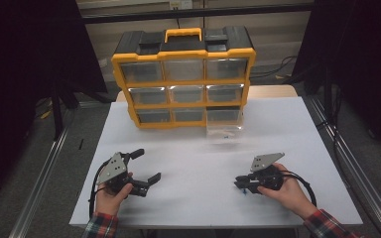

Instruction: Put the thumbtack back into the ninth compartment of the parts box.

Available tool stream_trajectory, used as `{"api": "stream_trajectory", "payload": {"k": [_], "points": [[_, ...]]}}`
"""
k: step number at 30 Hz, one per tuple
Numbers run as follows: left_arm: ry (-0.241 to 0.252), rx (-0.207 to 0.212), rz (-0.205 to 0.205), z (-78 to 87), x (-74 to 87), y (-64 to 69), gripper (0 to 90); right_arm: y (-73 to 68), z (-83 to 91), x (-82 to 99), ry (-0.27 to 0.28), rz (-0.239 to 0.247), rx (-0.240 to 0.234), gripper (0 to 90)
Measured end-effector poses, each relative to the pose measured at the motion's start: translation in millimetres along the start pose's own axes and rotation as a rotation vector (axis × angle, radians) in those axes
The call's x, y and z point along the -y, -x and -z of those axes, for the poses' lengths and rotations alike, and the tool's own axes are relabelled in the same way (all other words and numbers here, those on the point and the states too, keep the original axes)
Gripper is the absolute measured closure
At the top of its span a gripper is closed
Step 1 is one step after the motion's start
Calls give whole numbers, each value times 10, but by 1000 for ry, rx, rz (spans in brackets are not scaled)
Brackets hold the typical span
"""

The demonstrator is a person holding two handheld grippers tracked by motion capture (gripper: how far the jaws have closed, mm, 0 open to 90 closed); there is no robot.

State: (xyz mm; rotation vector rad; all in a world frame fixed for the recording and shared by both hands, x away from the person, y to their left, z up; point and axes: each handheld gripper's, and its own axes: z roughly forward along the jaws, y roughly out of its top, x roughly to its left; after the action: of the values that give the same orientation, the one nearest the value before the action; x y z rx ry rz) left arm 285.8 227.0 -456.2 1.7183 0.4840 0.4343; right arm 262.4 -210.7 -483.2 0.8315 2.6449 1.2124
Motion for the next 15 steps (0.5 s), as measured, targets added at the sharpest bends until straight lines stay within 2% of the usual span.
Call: {"api": "stream_trajectory", "payload": {"k": [5,6,7,8,9,10,11,15], "points": [[2,0,-1,-1,-1,1,5,34,-5,-2,6,-26,2,788],[6,31,2,-2,2,-15,5,46,-3,-2,8,-22,-1,788],[7,35,-5,-2,3,-20,5,61,0,-5,13,-38,-2,788],[4,34,-11,1,2,-24,5,61,0,-5,13,-38,-2,788],[12,34,5,-6,4,-13,5,80,7,-6,17,-45,-1,788],[1,0,-1,0,0,-1,5,80,7,-6,17,-45,-1,788],[8,-1,13,-7,2,6,5,94,13,-12,27,-60,-5,788],[4,-4,10,-5,2,5,5,117,24,-19,34,-63,-9,788]]}}
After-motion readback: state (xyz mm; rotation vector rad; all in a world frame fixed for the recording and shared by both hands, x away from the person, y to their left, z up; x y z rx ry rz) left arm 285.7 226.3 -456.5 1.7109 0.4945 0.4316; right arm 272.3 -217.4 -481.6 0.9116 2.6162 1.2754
